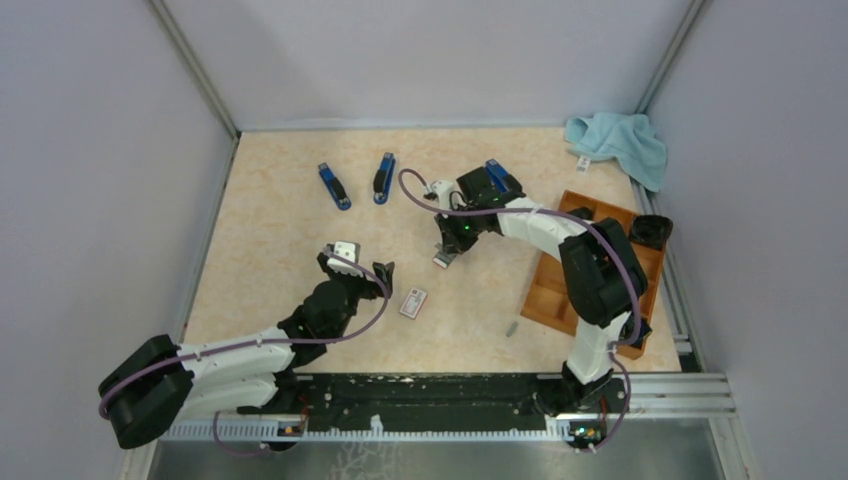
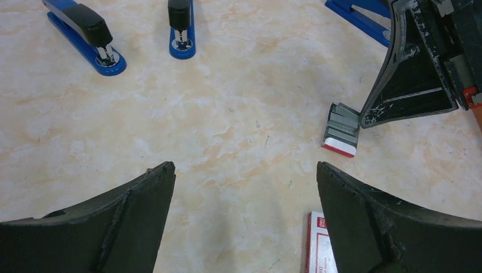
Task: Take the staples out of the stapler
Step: Pick up the staple from the staple box, then place the staple at the center of the board, then adjust the staple box at the center of the board, then pick up the staple from the staple box.
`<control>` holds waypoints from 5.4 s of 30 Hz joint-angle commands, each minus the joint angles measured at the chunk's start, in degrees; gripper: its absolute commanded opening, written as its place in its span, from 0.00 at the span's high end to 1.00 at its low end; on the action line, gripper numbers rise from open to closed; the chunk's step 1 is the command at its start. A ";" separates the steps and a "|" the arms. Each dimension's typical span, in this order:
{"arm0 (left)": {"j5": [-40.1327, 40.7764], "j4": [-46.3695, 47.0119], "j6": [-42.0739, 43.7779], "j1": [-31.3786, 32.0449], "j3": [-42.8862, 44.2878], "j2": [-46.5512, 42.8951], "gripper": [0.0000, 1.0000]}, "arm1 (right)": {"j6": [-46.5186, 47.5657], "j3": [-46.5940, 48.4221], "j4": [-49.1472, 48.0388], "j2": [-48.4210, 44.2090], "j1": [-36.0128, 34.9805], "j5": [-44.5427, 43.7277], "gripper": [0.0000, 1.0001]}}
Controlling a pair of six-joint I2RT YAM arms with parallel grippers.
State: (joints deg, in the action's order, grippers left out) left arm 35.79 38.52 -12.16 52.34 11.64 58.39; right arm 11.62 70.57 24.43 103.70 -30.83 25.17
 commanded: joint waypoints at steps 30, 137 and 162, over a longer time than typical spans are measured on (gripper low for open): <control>-30.06 -9.12 -20.87 -7.63 13.49 17.11 0.05 | 8.01 -3.16 5.48 -6.66 8.08 -9.55 1.00; -25.07 6.31 1.53 -17.69 4.07 6.78 0.24 | -7.40 7.72 -2.18 8.64 -4.02 -9.38 0.44; -25.07 6.04 1.48 -17.71 4.53 7.44 0.24 | -7.25 8.17 -1.60 9.24 -4.85 -9.56 0.39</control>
State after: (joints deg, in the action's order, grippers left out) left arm 10.48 42.70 -10.85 34.41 15.92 65.58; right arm 4.27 76.18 23.40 112.27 -34.37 16.86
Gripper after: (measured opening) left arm 0.759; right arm 0.610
